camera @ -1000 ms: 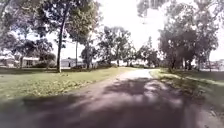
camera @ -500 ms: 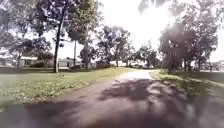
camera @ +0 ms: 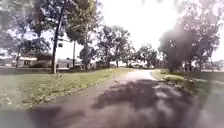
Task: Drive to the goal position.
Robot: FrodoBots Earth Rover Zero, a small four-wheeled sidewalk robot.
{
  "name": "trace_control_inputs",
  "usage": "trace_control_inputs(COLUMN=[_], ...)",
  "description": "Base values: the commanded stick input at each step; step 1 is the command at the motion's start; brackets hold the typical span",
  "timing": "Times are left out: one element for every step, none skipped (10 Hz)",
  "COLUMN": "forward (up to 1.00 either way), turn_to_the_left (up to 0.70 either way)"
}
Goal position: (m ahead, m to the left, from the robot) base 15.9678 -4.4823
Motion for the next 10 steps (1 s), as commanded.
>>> trace_control_inputs(forward=[0.70,0.70,0.70,0.70,0.70,0.70,0.70,0.70,0.70,0.70], turn_to_the_left=[0.00,0.00,0.00,0.00,0.00,-0.13,-0.22,-0.30,-0.35,-0.35])
